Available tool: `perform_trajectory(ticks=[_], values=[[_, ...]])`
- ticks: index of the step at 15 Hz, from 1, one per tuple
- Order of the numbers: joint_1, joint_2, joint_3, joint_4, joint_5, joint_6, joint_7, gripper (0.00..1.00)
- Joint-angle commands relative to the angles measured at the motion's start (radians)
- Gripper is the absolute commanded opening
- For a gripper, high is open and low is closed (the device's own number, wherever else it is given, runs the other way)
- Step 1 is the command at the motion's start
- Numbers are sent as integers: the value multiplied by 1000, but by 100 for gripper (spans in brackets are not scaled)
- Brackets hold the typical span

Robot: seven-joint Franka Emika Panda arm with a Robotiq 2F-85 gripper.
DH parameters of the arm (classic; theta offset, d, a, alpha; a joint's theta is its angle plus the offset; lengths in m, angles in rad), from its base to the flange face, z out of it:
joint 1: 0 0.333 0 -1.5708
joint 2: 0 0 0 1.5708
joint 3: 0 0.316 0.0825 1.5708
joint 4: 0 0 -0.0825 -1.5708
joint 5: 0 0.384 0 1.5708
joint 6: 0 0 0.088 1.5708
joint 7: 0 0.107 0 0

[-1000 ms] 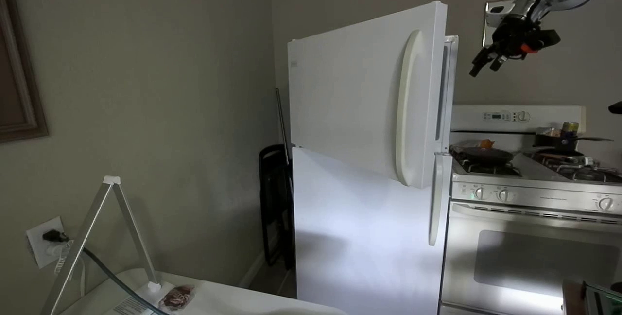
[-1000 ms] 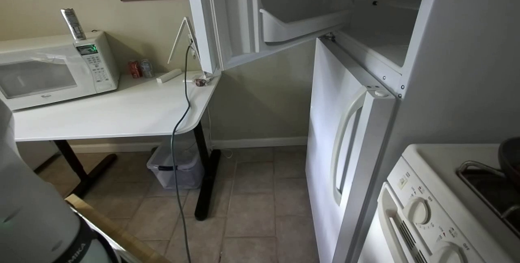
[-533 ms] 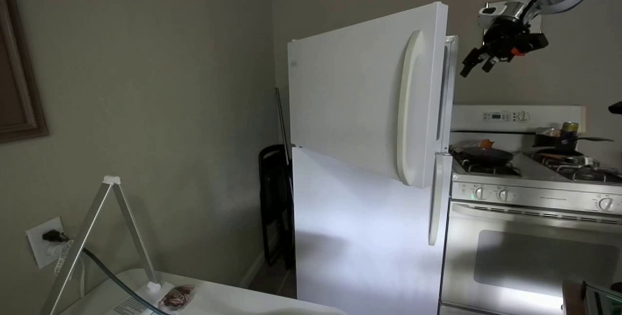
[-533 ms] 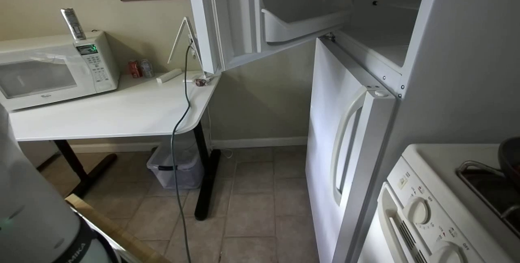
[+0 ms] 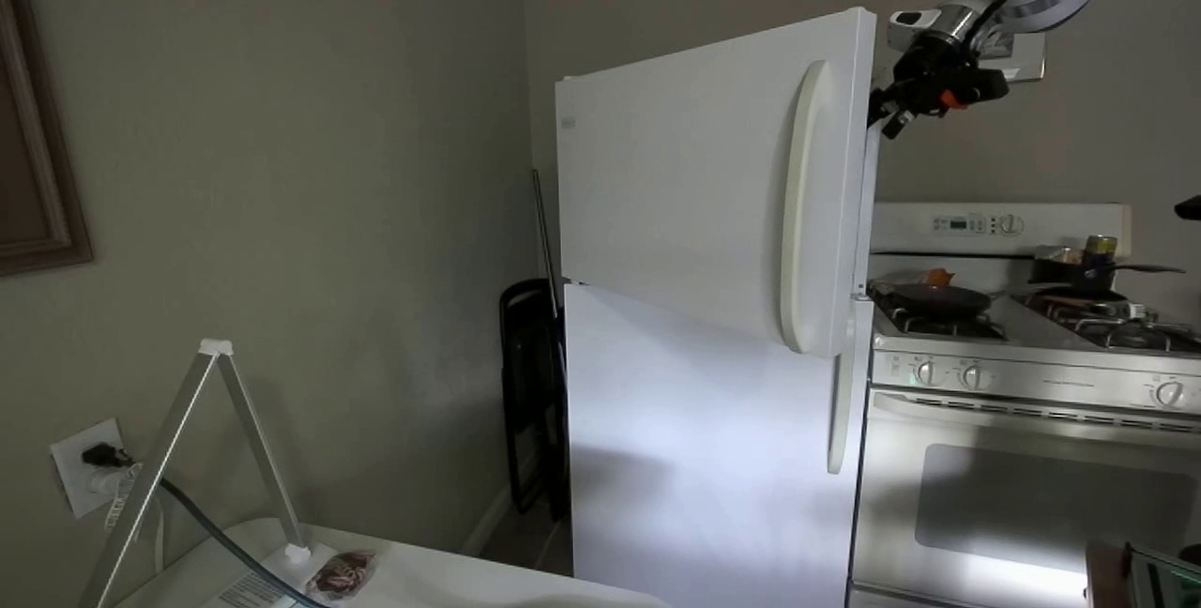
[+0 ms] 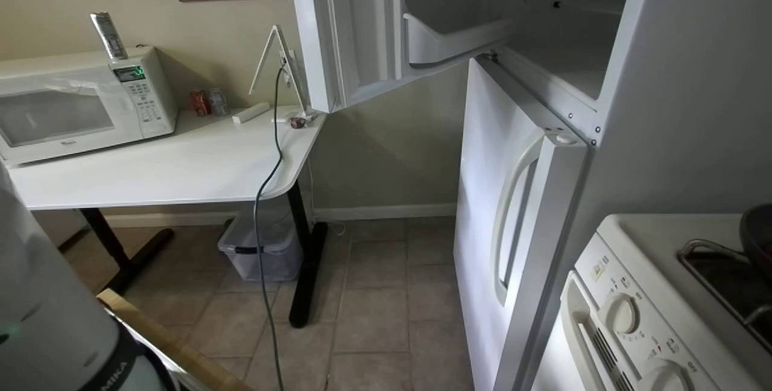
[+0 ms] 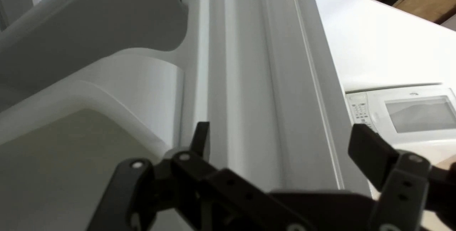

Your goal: Open the top fridge

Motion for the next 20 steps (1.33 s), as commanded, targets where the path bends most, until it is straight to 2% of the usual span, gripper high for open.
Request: perform_trajectory(ticks=[1, 8, 11, 14, 17, 20], values=[[9, -4, -11, 2, 49, -38, 7, 100], [13, -17, 13, -24, 73, 1, -13, 100], [27, -29, 28, -49, 126, -2, 11, 100], [25, -59, 75, -104, 193, 47, 104, 100], [23, -91, 142, -151, 240, 79, 267, 100], [36, -124, 224, -196, 274, 197, 434, 100]])
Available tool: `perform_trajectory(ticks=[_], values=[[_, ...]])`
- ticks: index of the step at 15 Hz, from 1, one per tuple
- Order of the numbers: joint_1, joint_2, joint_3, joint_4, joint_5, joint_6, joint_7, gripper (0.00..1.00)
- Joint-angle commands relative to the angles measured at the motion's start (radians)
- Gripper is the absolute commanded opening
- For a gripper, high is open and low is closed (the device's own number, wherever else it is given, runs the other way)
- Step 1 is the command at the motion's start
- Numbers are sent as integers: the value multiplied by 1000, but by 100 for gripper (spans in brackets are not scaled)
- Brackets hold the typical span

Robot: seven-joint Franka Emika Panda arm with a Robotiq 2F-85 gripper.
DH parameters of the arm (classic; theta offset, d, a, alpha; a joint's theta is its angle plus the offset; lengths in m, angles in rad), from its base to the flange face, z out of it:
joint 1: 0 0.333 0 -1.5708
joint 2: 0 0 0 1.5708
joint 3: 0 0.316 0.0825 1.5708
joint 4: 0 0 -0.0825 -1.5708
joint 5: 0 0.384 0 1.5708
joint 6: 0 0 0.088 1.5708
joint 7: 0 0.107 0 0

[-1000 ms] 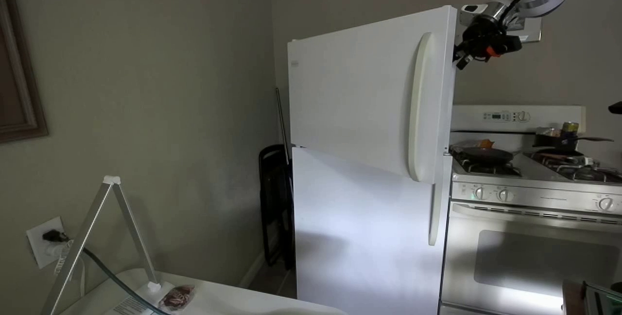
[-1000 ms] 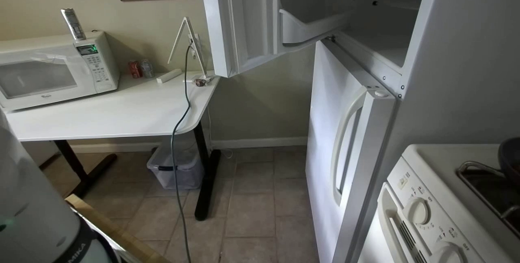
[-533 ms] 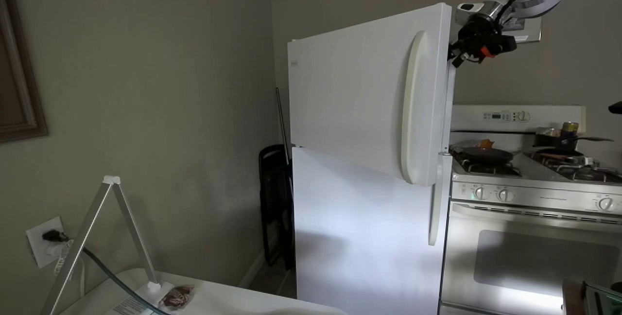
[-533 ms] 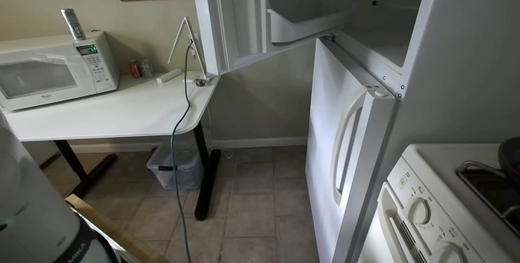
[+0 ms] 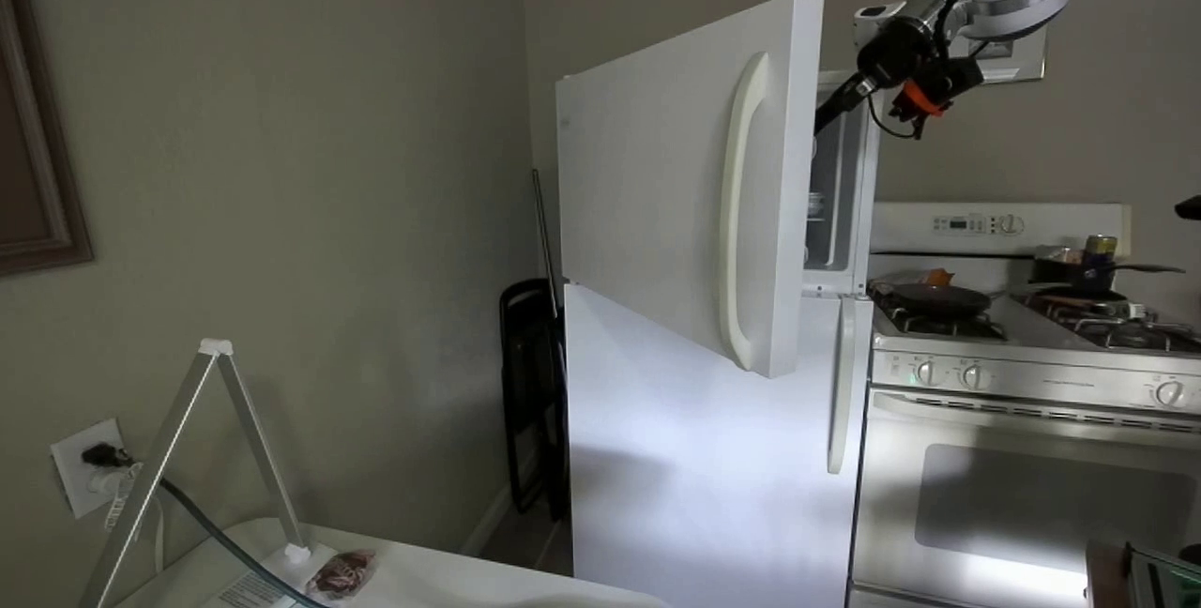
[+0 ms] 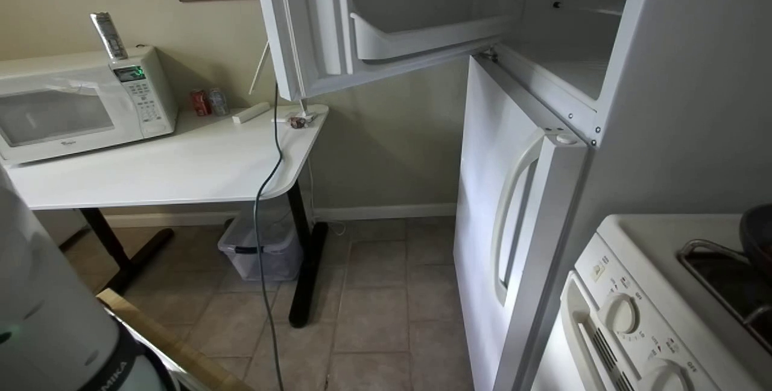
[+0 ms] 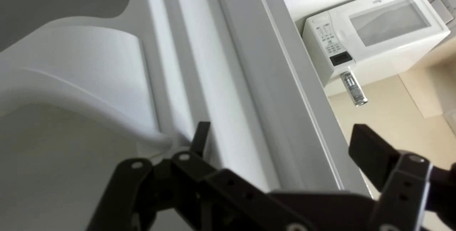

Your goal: Open the top fridge

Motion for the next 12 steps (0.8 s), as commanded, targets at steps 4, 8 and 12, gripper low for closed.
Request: perform_trajectory(ticks=[4, 8, 12], values=[[85, -85, 168, -125, 112, 346, 240, 100], [195, -68, 234, -147, 202, 567, 191, 100], [249, -49, 255, -139, 171, 577, 253, 100]])
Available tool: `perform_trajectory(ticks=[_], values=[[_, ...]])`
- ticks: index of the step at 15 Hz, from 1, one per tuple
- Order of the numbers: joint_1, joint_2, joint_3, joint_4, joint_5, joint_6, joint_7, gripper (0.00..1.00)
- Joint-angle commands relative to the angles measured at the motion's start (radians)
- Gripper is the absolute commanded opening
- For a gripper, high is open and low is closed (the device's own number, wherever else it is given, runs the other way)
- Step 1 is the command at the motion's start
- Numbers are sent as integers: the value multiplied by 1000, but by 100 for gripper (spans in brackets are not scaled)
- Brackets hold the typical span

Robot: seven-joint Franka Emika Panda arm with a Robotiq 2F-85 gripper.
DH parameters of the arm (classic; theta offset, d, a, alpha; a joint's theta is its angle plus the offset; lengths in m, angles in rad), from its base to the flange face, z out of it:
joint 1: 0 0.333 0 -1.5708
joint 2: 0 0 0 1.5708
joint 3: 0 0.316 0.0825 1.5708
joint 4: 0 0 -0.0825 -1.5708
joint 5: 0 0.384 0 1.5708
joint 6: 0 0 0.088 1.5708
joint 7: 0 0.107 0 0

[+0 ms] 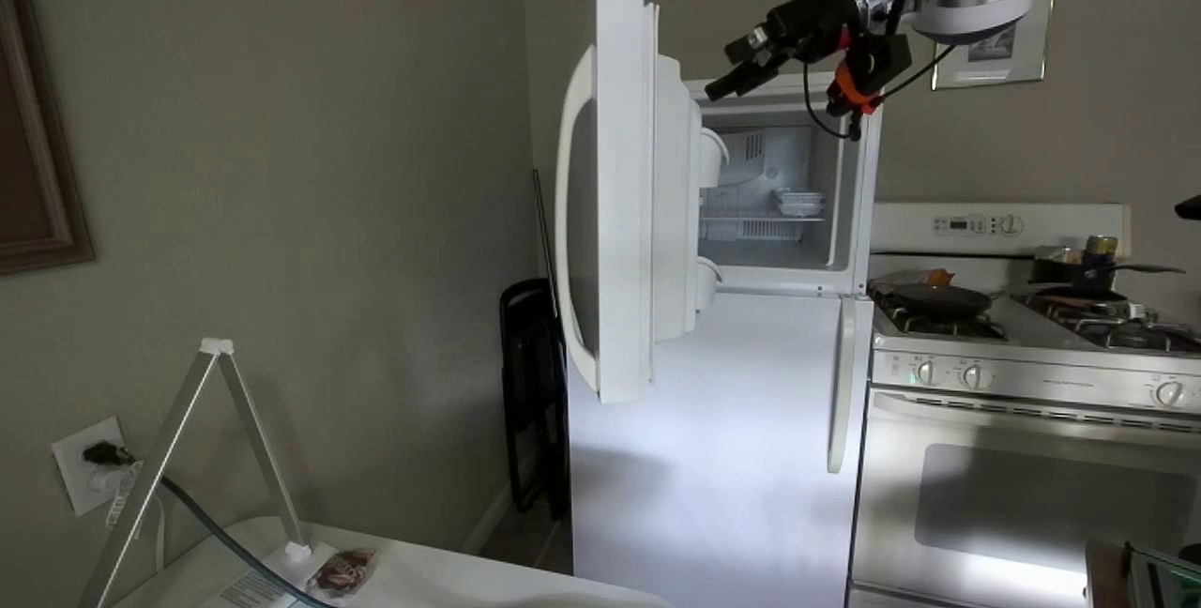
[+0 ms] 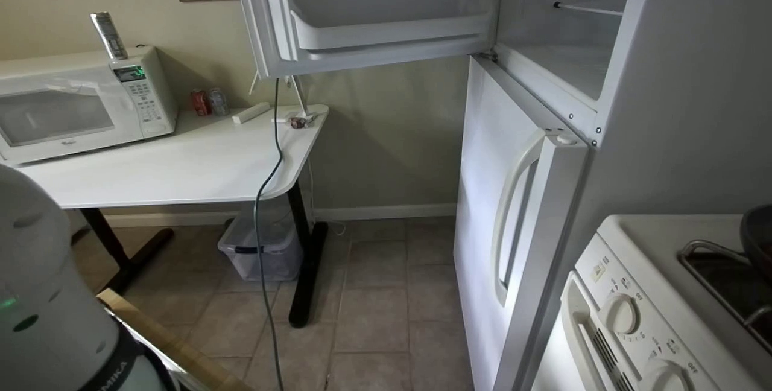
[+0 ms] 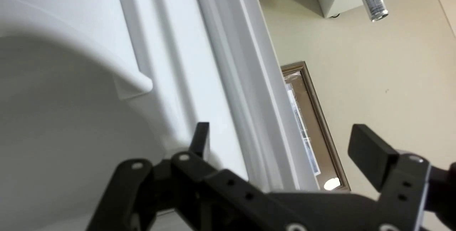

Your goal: Open the top fridge

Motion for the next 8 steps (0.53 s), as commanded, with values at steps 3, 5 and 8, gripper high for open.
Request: perform_trajectory(ticks=[3, 5, 8], values=[[1, -17, -28, 20, -188, -245, 174, 100], [-26, -51, -54, 37, -334, -368, 214, 100], [-60, -84, -100, 82, -534, -460, 221, 100]])
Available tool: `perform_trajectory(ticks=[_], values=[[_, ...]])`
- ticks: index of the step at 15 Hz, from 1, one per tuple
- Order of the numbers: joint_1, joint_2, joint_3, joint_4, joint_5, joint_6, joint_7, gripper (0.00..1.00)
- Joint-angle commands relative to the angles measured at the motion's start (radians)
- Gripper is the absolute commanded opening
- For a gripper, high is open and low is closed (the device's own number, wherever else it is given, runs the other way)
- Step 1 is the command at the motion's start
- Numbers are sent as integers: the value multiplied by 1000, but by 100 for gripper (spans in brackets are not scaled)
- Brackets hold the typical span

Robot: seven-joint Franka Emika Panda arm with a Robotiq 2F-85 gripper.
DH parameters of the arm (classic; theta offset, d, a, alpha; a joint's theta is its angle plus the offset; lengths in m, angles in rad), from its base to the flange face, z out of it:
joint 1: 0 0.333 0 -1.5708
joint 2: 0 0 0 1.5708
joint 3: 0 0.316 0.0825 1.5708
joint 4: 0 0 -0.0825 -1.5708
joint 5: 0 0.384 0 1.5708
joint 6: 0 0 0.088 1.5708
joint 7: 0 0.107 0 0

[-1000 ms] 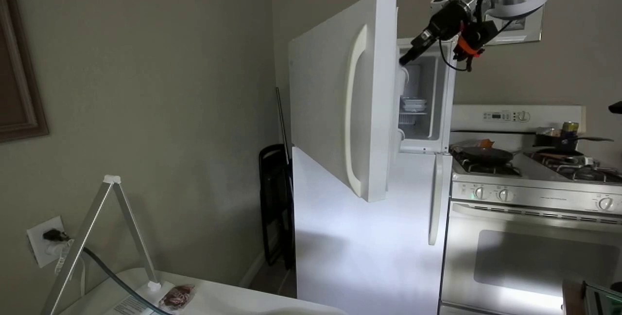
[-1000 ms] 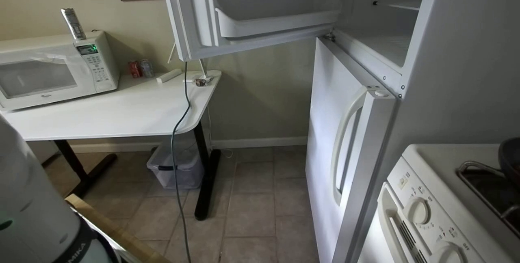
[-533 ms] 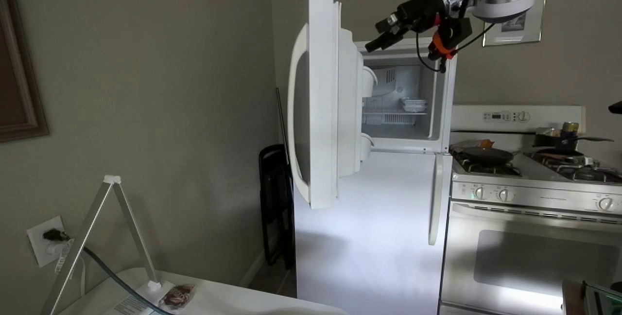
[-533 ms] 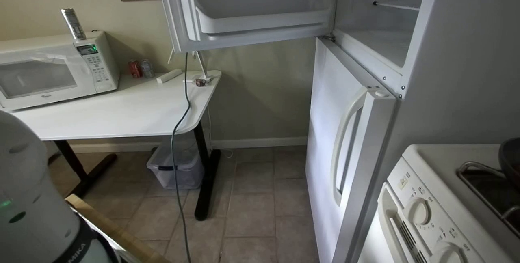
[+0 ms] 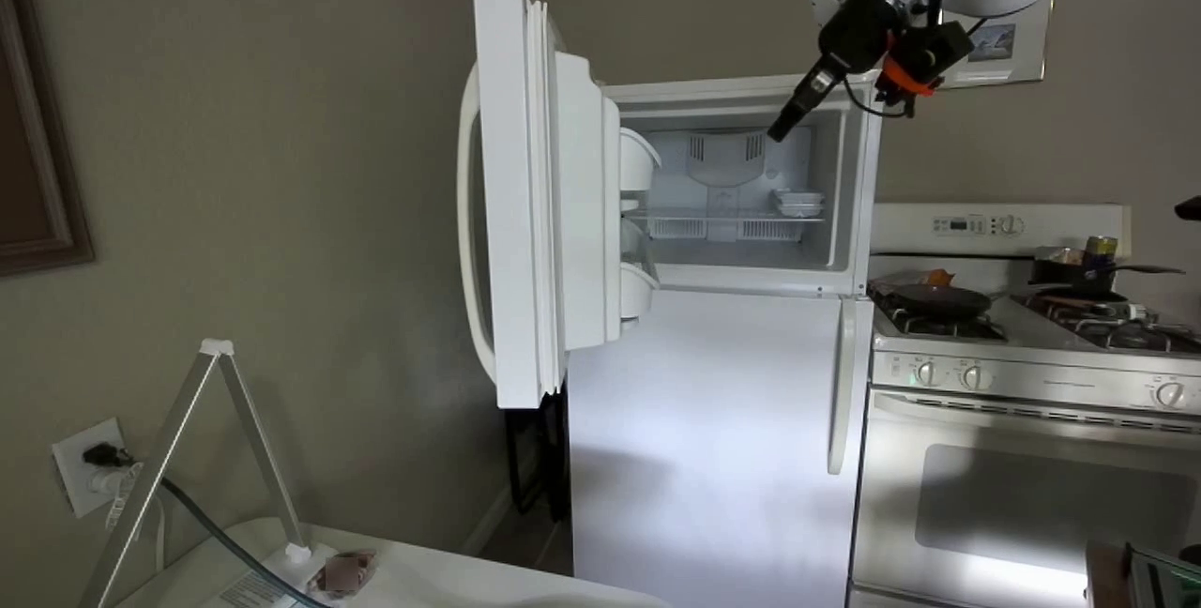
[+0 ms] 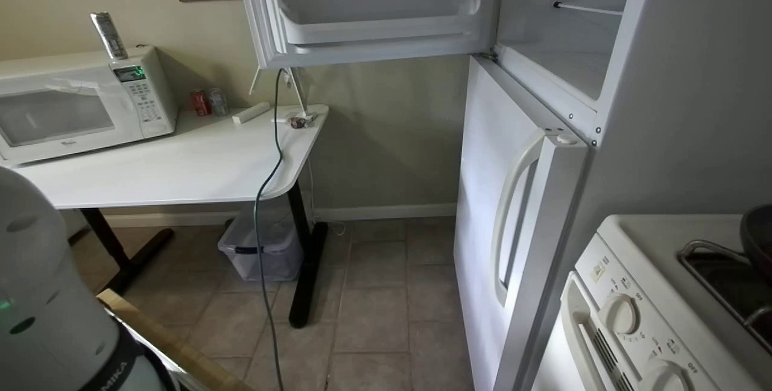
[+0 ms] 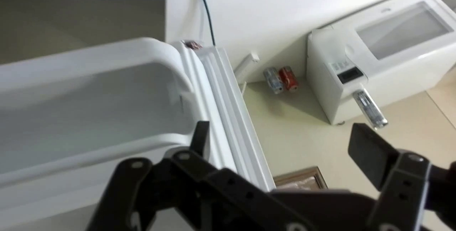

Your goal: Open the top fridge

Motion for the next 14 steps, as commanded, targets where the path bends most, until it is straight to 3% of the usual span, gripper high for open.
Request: perform_trajectory(ticks=[1, 5, 6, 7, 14], values=[[-40, -49, -44, 46, -219, -93, 48, 100], [-88, -56, -84, 74, -406, -141, 135, 100], [-78, -53, -108, 84, -417, -172, 124, 100], [-48, -55, -114, 67, -381, -115, 100, 100], [-67, -42, -117, 89, -437, -170, 137, 100]])
